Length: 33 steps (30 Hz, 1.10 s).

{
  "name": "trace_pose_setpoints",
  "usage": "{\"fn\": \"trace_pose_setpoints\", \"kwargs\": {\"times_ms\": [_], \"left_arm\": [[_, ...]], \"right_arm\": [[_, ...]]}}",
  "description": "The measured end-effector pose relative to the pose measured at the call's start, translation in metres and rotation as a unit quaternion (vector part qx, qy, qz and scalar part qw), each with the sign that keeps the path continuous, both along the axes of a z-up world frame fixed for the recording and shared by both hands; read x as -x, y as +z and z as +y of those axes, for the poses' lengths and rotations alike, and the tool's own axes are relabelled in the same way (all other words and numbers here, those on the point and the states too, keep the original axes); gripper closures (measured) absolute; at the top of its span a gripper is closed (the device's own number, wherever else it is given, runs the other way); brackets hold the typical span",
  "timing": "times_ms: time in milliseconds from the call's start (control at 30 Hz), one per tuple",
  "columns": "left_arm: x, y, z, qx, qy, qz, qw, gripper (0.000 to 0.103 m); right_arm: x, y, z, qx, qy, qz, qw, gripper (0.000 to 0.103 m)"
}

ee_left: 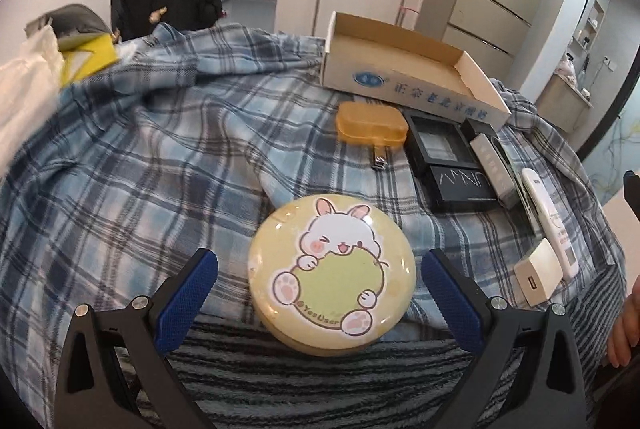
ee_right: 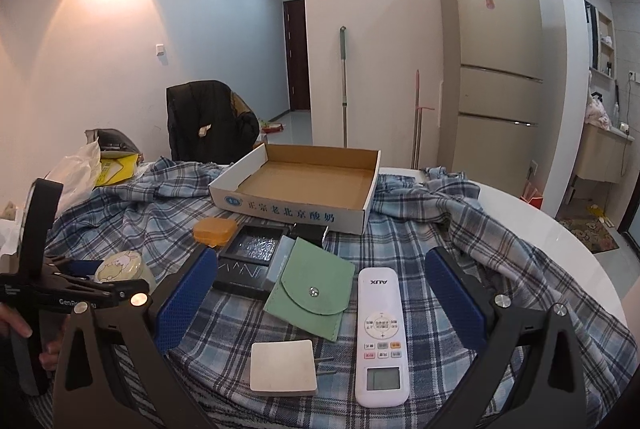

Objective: Organize rigid objects
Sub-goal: 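Reach the left gripper down and grasp the round yellow bunny tin, then lift the yellow tin with the left gripper while the right gripper grasps the white square charger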

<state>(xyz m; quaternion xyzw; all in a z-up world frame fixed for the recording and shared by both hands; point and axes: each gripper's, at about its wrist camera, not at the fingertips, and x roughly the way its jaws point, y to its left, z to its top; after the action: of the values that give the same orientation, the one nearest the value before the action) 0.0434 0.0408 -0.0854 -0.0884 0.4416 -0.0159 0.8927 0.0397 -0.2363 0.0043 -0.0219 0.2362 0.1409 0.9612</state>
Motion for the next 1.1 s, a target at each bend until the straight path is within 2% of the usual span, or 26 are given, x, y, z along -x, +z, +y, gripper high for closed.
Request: {"fn": "trace_pose_setpoints", "kwargs": {"times_ms": [167,333,367,433,500,567,667,800,900,967,1100], "left_arm": [[0.0,-0.001,-0.004,-0.008,-0.005,0.0,1.0,0.0],[-0.005,-0.007,-0.005,-0.014,-0.01,0.021,0.9996,0.007],[-0.006,-0.007,-0.005,-0.012,-0.01,0.024,0.9996,0.01],[-0.006,-0.009,-0.003,-0.01,-0.006,0.026,0.9996,0.025],[-0.004,-0.007,-0.003,-0.011,-0.003,0.02,0.9997,0.026],[0.0,-0.002,-0.002,-0.011,-0.002,0.003,0.9999,0.026],[0.012,0.013,-0.003,-0.014,-0.003,-0.046,0.9988,0.026],[0.025,0.031,-0.014,-0.034,-0.019,-0.106,0.9936,0.026],[0.031,0.039,-0.02,-0.044,-0.033,-0.133,0.9896,0.026],[0.033,0.042,-0.024,-0.049,-0.038,-0.142,0.9879,0.026],[0.039,0.048,-0.02,-0.033,-0.036,-0.165,0.9851,0.026]], "right_arm": [[-0.001,-0.001,0.0,0.003,-0.004,0.004,1.0,0.0],[-0.004,-0.002,-0.001,0.002,-0.008,0.011,1.0,0.0],[-0.004,-0.002,-0.001,0.002,-0.009,0.013,1.0,0.0],[-0.004,-0.003,-0.001,0.004,-0.01,0.014,1.0,0.0],[-0.005,-0.003,-0.001,0.005,-0.011,0.016,1.0,0.0],[-0.005,-0.003,-0.002,0.006,-0.013,0.018,1.0,0.0],[-0.005,-0.003,-0.004,0.003,-0.016,0.019,1.0,0.0],[-0.007,-0.005,-0.003,0.007,-0.015,0.032,0.999,0.0],[-0.016,-0.011,0.0,0.022,0.002,0.072,0.997,0.0],[-0.019,-0.016,-0.001,0.014,0.012,0.096,0.995,0.0],[-0.02,-0.024,-0.001,0.012,0.026,0.134,0.991,0.0]]}}
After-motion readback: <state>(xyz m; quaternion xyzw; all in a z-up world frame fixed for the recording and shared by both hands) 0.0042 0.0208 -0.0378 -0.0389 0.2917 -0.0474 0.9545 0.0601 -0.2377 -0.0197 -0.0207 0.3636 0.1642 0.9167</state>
